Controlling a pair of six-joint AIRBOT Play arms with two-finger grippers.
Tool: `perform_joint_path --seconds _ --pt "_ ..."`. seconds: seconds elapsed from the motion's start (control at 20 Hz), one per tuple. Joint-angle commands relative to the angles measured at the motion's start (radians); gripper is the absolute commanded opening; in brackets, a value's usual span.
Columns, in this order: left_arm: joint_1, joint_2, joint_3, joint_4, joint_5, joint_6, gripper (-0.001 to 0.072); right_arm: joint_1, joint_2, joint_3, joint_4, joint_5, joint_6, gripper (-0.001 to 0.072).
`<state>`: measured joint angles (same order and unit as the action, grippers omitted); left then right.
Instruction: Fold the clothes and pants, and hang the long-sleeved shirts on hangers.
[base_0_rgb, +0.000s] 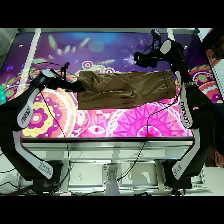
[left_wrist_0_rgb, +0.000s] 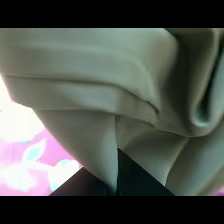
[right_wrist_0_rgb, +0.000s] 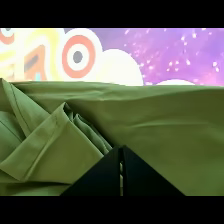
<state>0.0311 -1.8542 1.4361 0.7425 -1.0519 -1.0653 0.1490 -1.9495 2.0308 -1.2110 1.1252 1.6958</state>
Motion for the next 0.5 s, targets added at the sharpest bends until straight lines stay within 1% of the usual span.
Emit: perform_joint_path --seconds 0.0,0.1,0.15,0.25,0.3,0.35,0.4,0.45 --pt "0.034 0.093 0.029 -0.01 -0.084 -0.074 0.001 0.002 0.001 0.0 0.003 0.024 -0.039 0.0034" --pt "0.058 0.166 0.095 0.011 -0.17 -0.163 0.001 0.001 0.001 0.0 0.003 0.042 -0.04 0.0034" --pt "0.064 0.196 0.153 0.072 -0.225 -0.218 0.0009 0.002 0.001 0.0 0.004 0.055 -0.041 0.0035" --pt "0.061 0.235 0.293 0.239 -0.352 -0.304 0.0009 0.002 0.001 0.0 0.01 0.084 -0.042 0.0034" --pt "0.056 0.242 0.362 0.301 -0.416 -0.327 0.0009 0.002 0.001 0.0 0.011 0.099 -0.042 0.0035" --pt "0.052 0.253 0.419 0.341 -0.446 -0.339 0.0009 0.003 0.0 0.0 0.01 0.11 -0.042 0.0035" --pt "0.05 0.265 0.452 0.349 -0.444 -0.365 0.0009 0.01 0.0 0.0 0.01 0.117 -0.043 0.0035" --pt "0.048 0.272 0.481 0.346 -0.444 -0.368 0.0009 0.02 0.0 0.0 0.011 0.117 -0.06 0.0035"
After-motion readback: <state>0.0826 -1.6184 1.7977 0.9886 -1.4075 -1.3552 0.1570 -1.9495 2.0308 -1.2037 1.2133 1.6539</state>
